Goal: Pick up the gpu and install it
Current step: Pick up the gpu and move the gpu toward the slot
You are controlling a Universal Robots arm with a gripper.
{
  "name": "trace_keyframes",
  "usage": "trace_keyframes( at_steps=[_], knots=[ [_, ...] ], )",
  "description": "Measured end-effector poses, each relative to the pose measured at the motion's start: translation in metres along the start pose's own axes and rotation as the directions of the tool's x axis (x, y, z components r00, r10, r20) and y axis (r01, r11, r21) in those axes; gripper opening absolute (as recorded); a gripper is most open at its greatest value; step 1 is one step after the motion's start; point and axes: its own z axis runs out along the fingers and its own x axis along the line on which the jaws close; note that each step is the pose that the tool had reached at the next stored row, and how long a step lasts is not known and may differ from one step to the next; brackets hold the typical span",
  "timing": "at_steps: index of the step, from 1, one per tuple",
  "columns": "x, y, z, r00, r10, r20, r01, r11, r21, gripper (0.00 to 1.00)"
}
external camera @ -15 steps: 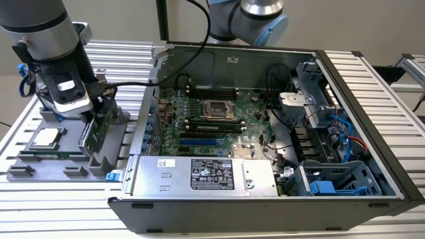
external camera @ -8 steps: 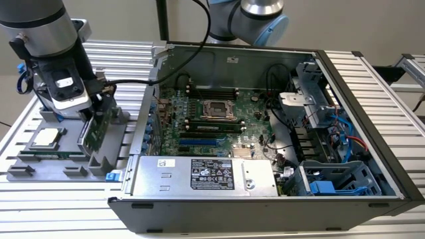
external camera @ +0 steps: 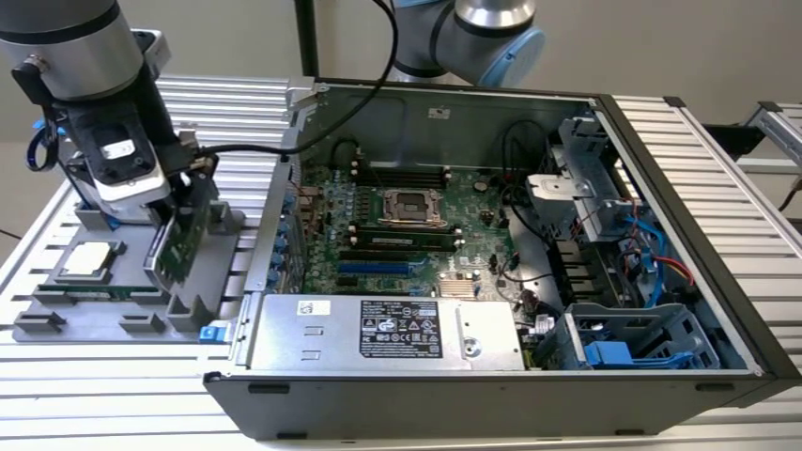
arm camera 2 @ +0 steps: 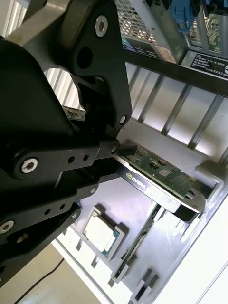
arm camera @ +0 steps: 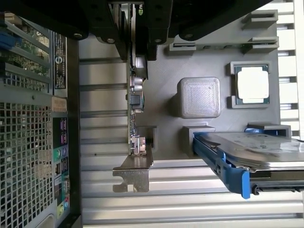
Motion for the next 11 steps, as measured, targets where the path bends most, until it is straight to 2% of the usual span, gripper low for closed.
trace_keyframes(
  at_steps=[11],
  knots=[
    [-0.0001,0.0004,-0.0078,1.0000,0.000,-0.0001,0.000,1.0000,0.0001,0.00]
  ],
)
